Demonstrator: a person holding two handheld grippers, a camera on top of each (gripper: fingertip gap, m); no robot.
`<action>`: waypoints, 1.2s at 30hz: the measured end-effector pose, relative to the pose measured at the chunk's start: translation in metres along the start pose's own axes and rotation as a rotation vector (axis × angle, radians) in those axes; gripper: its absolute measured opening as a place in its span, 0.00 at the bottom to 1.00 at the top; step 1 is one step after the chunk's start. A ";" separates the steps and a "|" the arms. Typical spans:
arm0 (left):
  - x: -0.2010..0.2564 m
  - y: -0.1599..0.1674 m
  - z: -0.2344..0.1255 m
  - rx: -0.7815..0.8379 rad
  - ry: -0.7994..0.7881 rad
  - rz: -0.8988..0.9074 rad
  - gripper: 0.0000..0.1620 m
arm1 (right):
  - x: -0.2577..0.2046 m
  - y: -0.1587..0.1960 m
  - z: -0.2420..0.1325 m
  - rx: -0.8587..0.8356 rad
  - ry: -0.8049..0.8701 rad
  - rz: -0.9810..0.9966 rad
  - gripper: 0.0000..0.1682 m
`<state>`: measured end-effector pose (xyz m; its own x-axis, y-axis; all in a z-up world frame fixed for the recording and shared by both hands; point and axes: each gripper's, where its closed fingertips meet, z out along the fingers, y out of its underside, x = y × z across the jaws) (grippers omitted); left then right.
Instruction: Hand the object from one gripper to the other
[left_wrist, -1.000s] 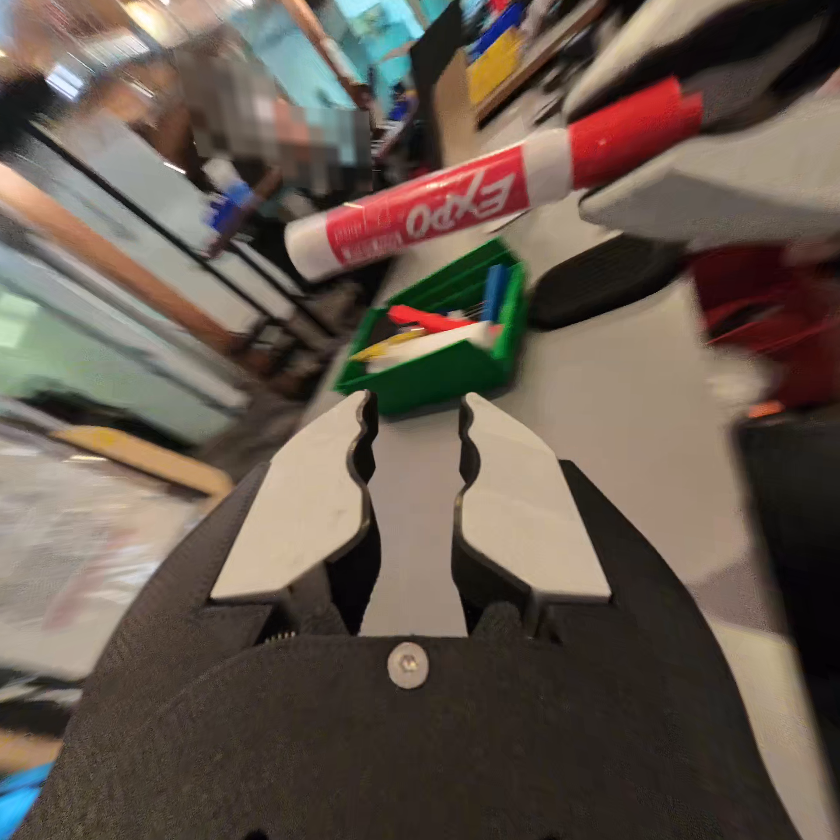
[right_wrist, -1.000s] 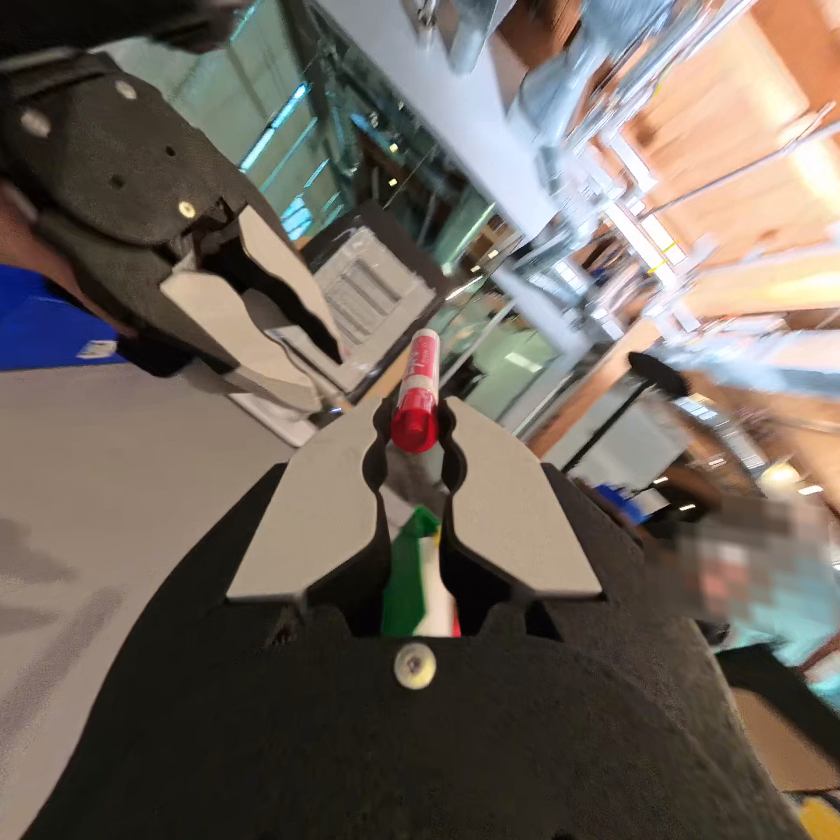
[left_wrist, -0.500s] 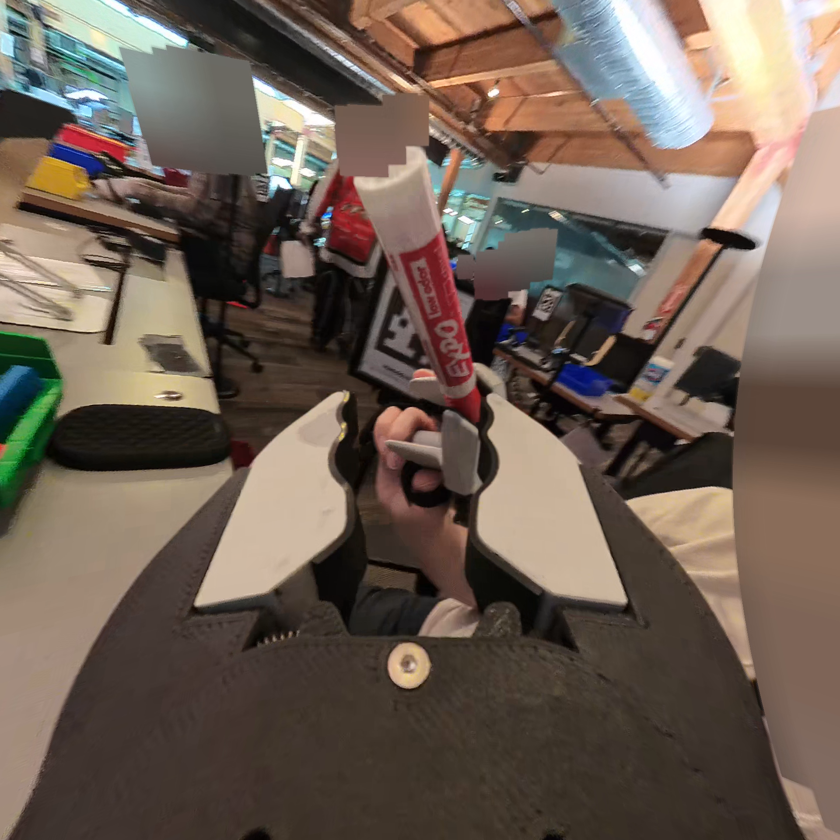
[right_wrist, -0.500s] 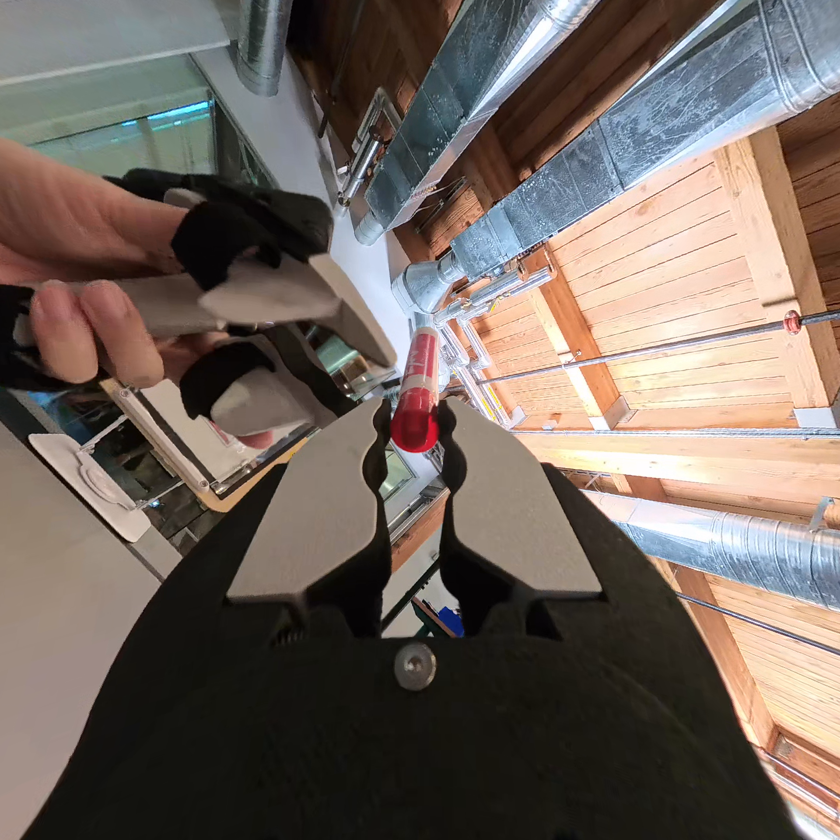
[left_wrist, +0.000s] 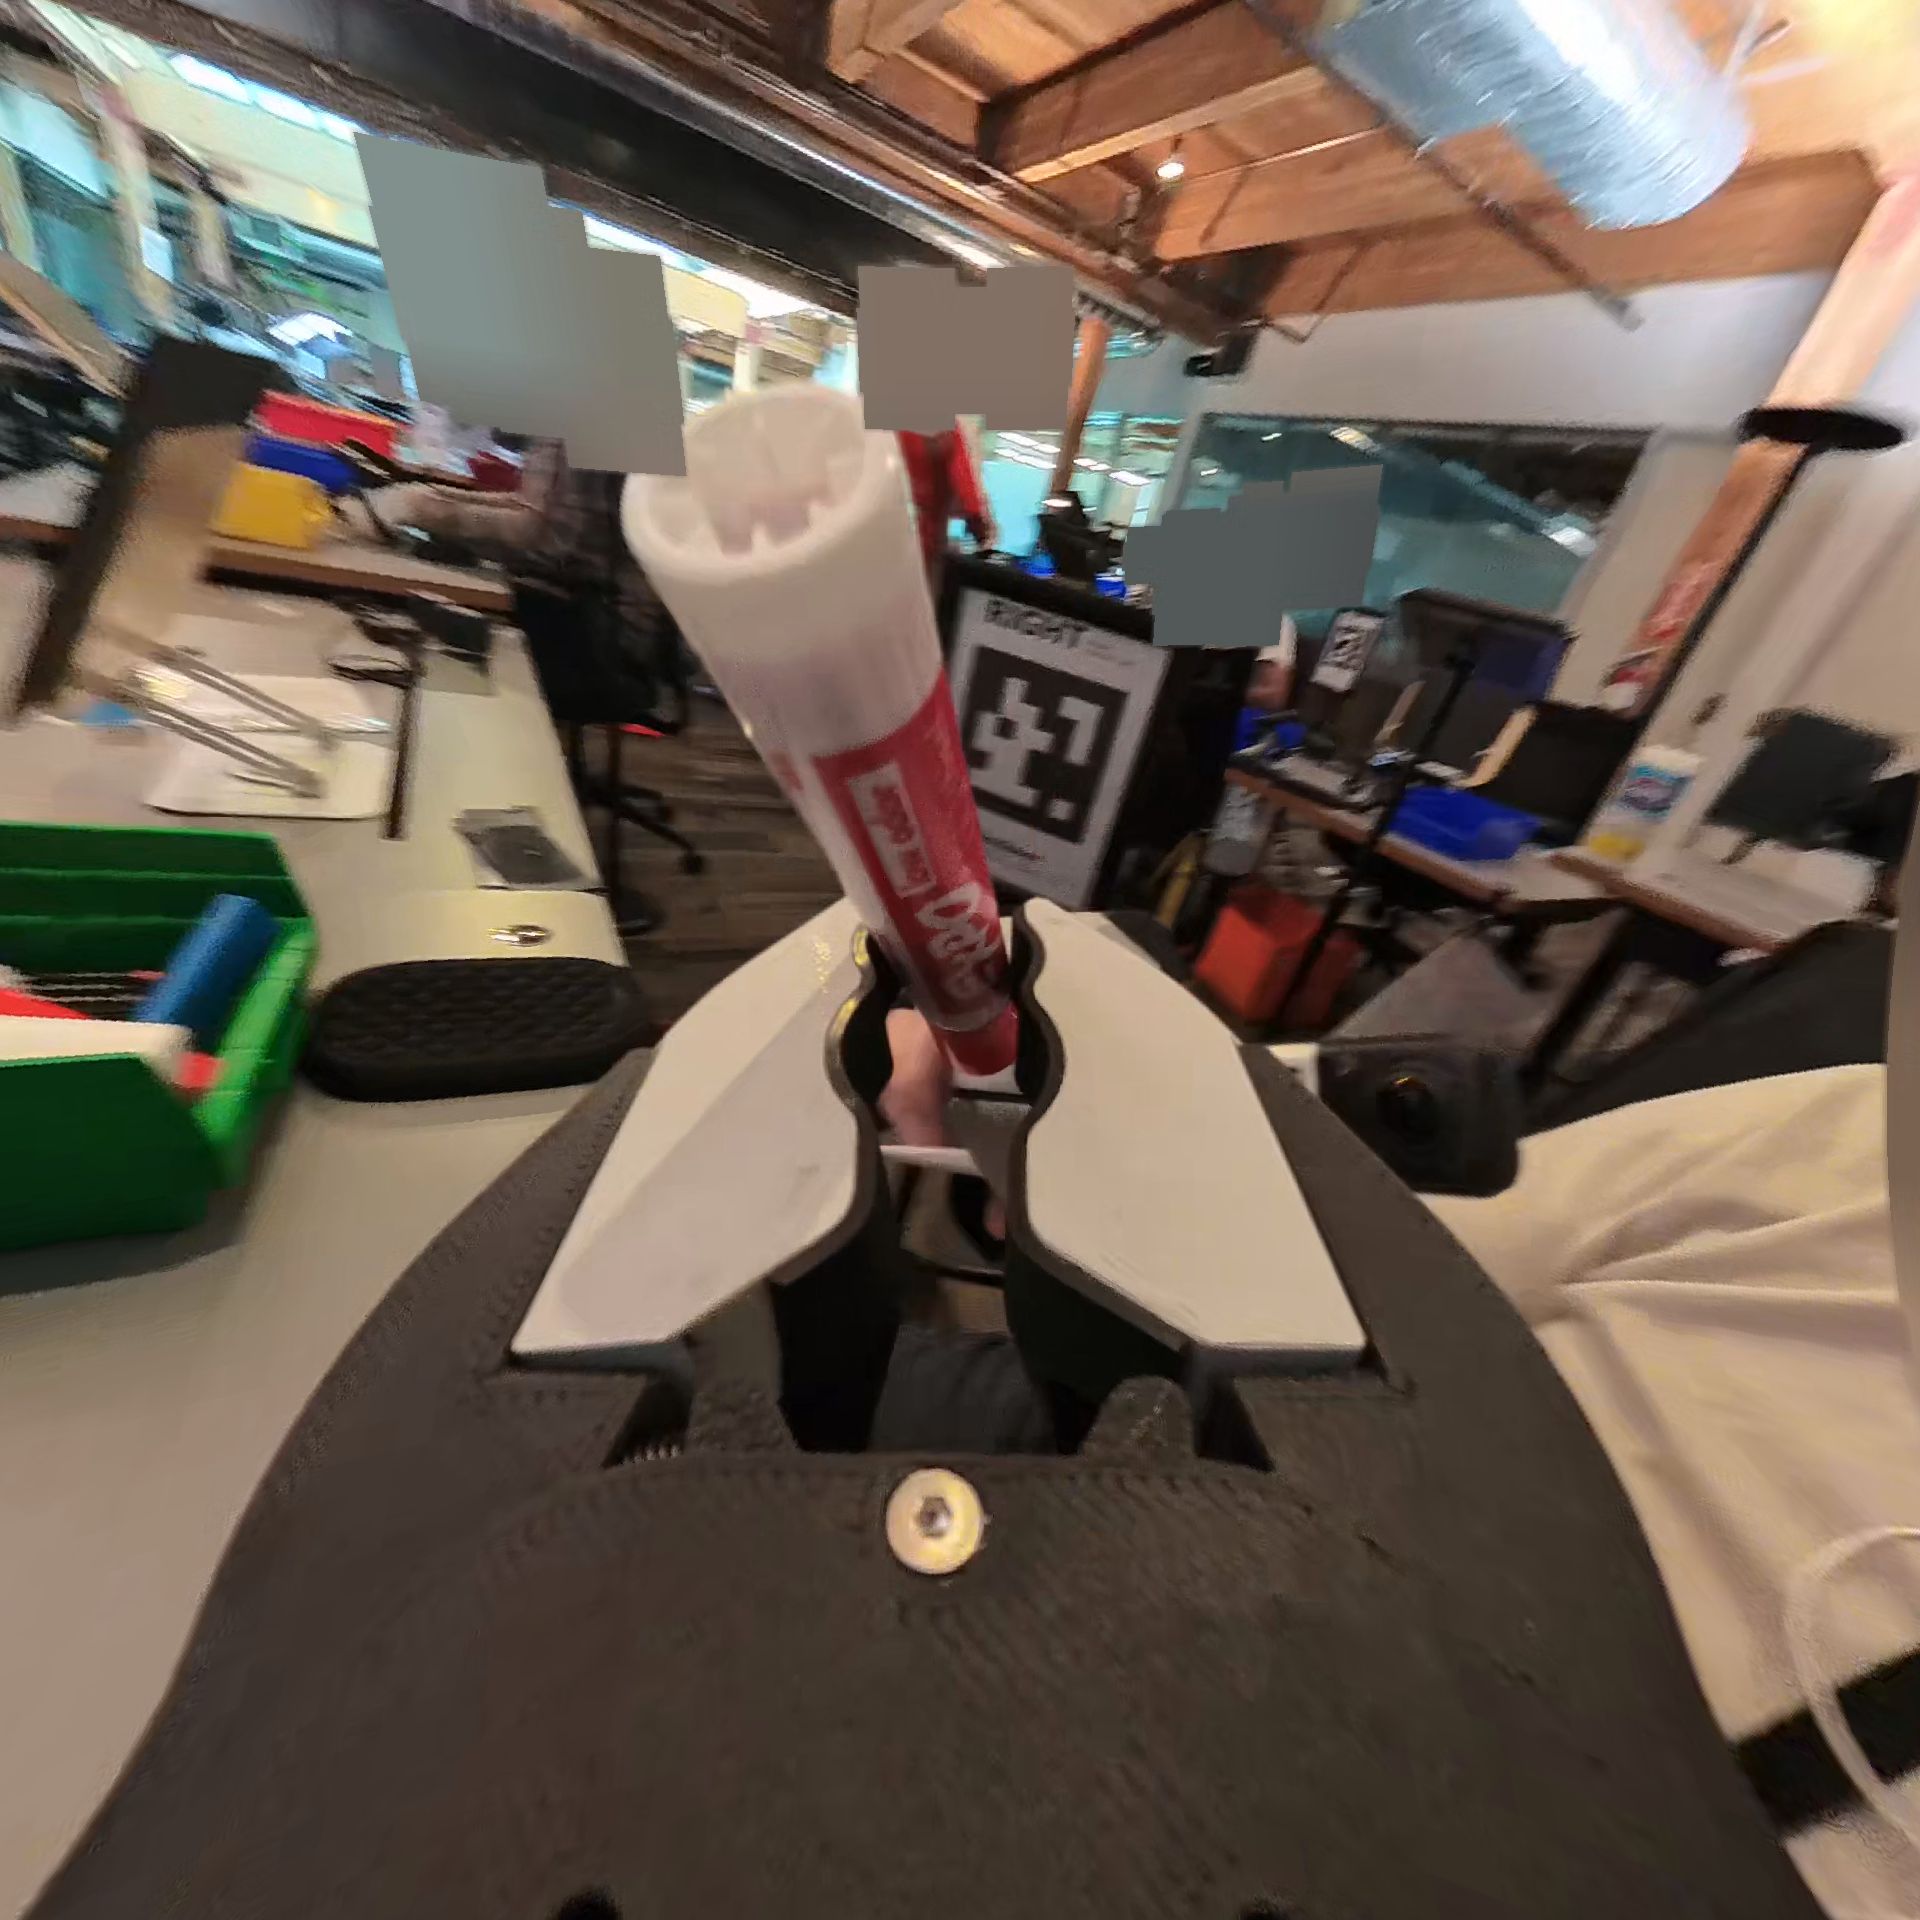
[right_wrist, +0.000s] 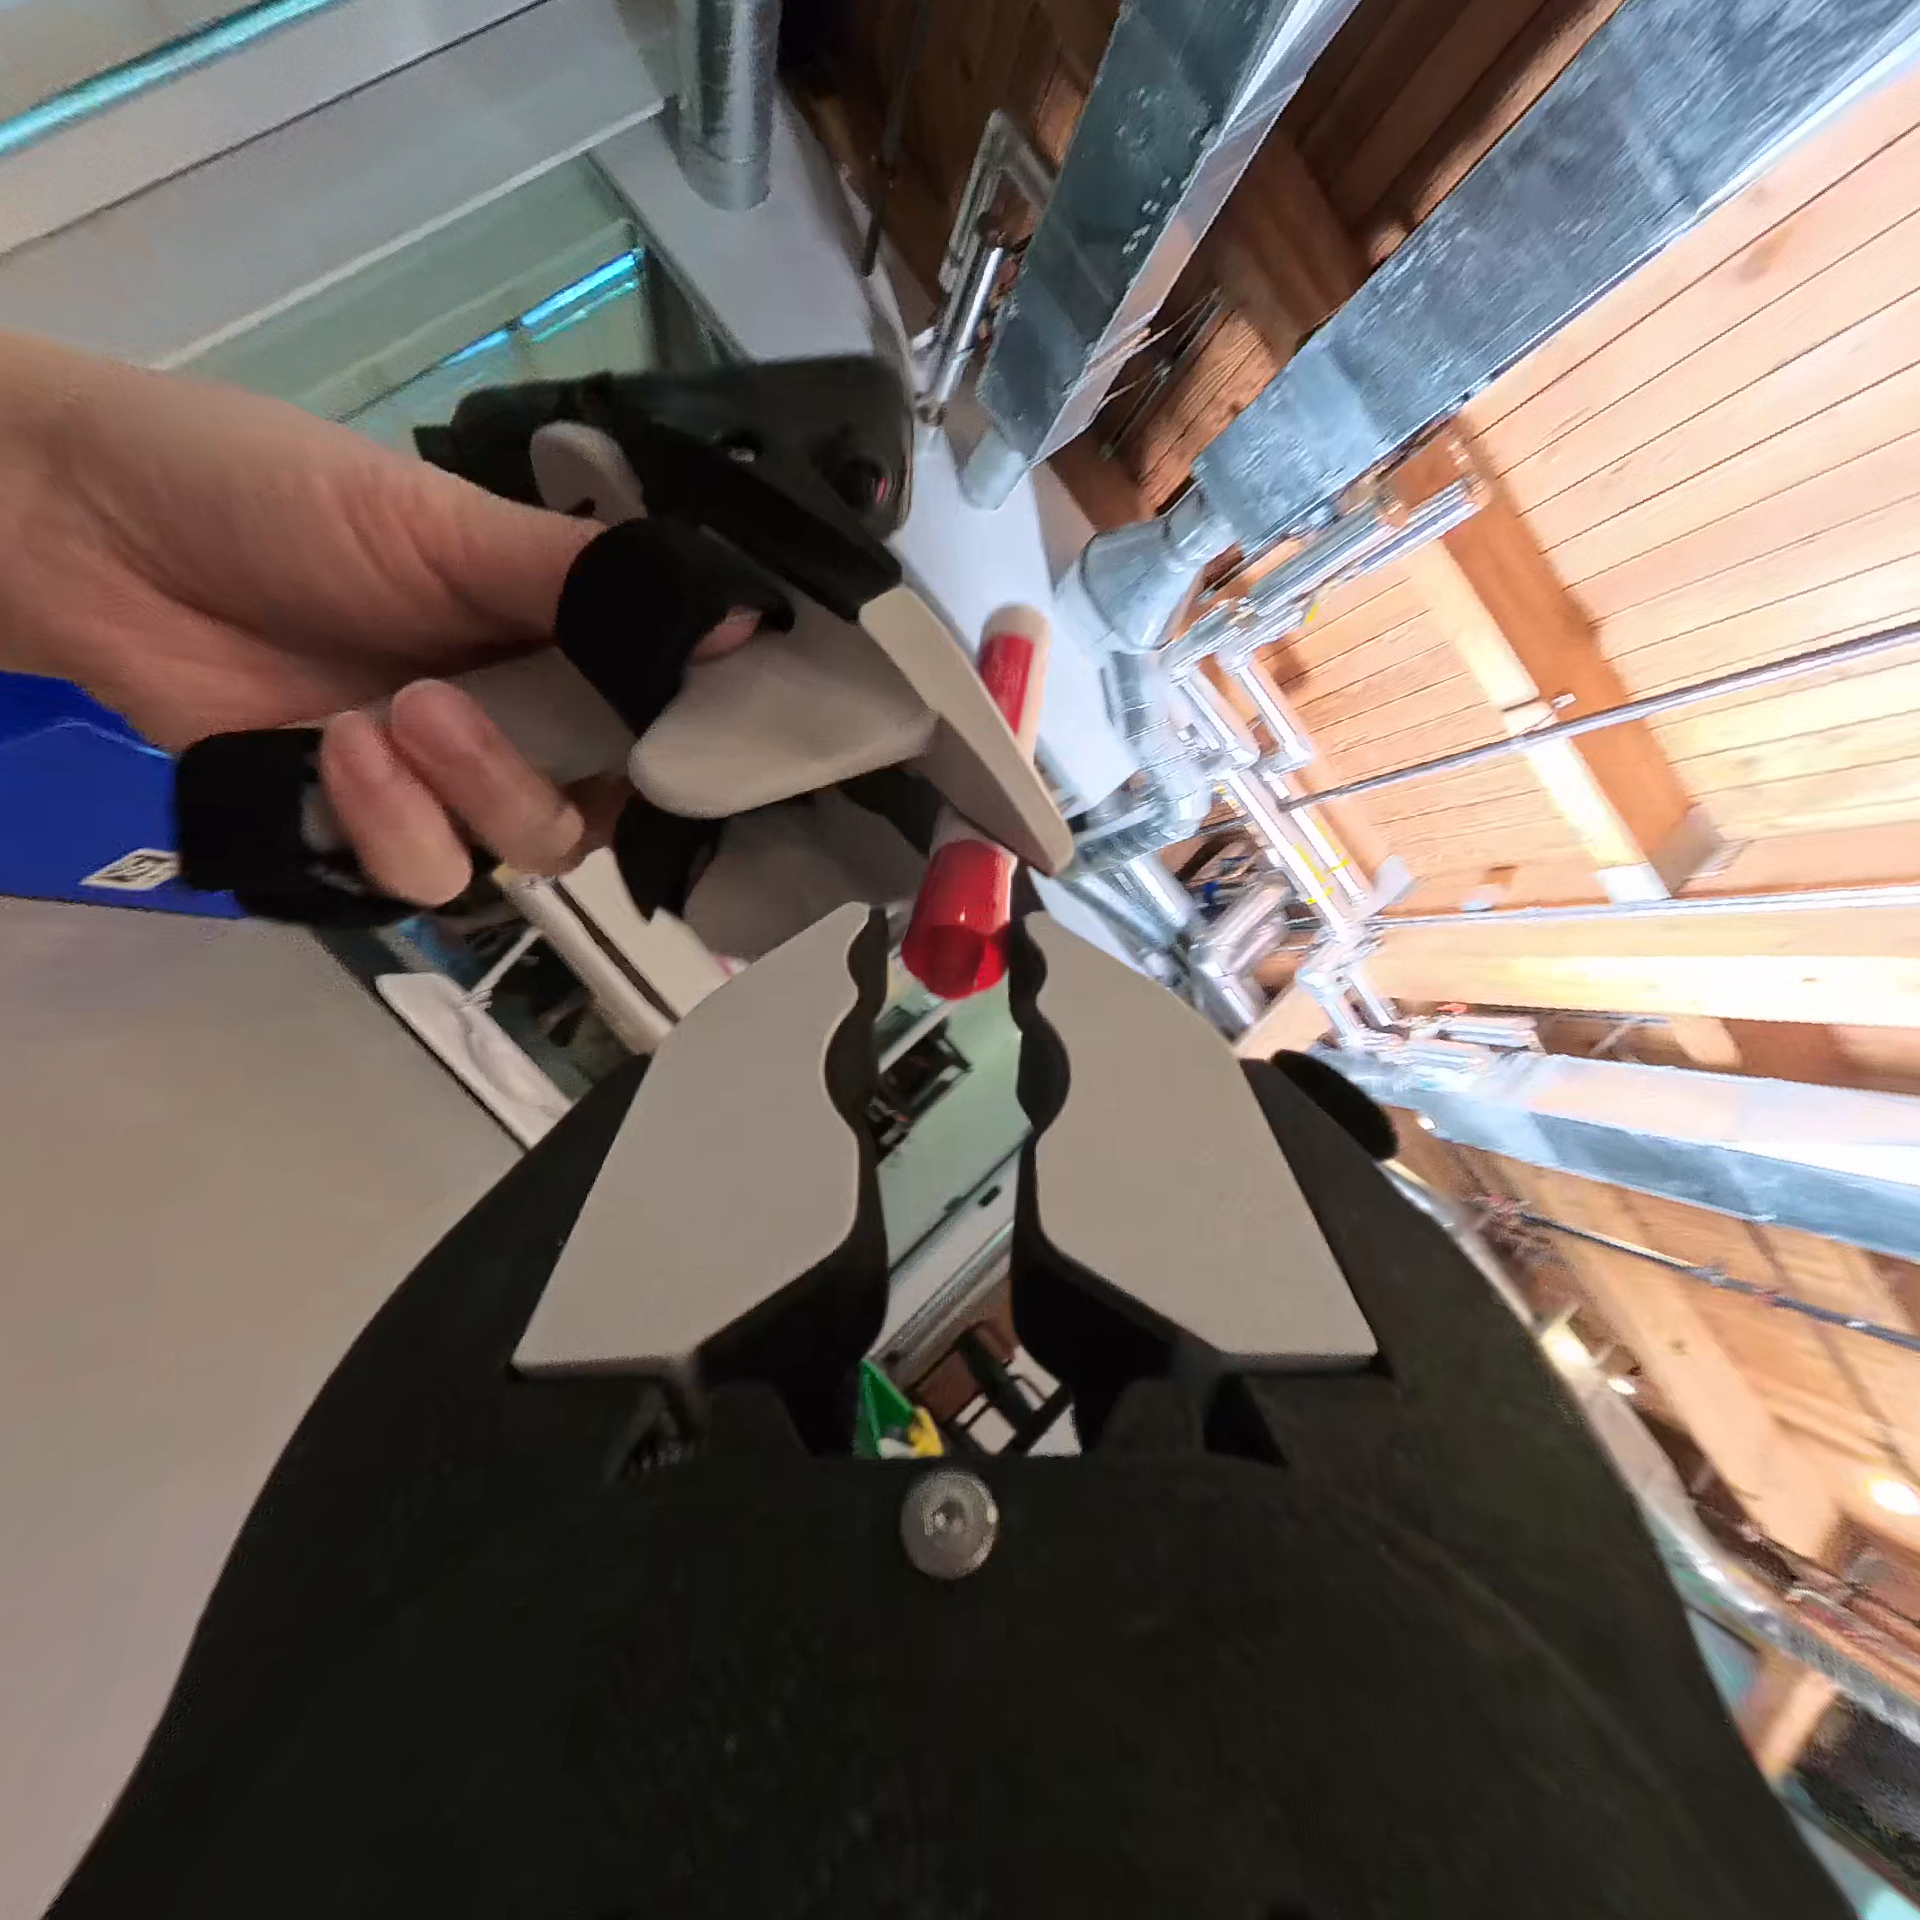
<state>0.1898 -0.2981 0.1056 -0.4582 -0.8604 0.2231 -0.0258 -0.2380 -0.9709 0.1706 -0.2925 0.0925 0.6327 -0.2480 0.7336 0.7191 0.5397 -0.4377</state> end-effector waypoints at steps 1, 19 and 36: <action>-0.009 -0.001 -0.004 -0.013 -0.064 0.066 0.12 | 0.000 0.006 -0.001 -0.014 -0.019 0.020 0.14; -0.090 0.050 -0.035 -0.702 -0.737 1.014 0.12 | -0.019 -0.015 0.007 -0.118 -0.339 -0.679 0.23; -0.083 0.031 -0.040 -0.692 -0.874 1.300 0.13 | -0.031 0.010 0.010 -0.335 -0.783 -0.757 0.13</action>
<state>0.1913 -0.2164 0.0531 0.0917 -0.3433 -0.9347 -0.5163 0.7863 -0.3395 0.1549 -0.2714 0.0708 -0.2653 0.2153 0.9398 0.9548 0.1944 0.2250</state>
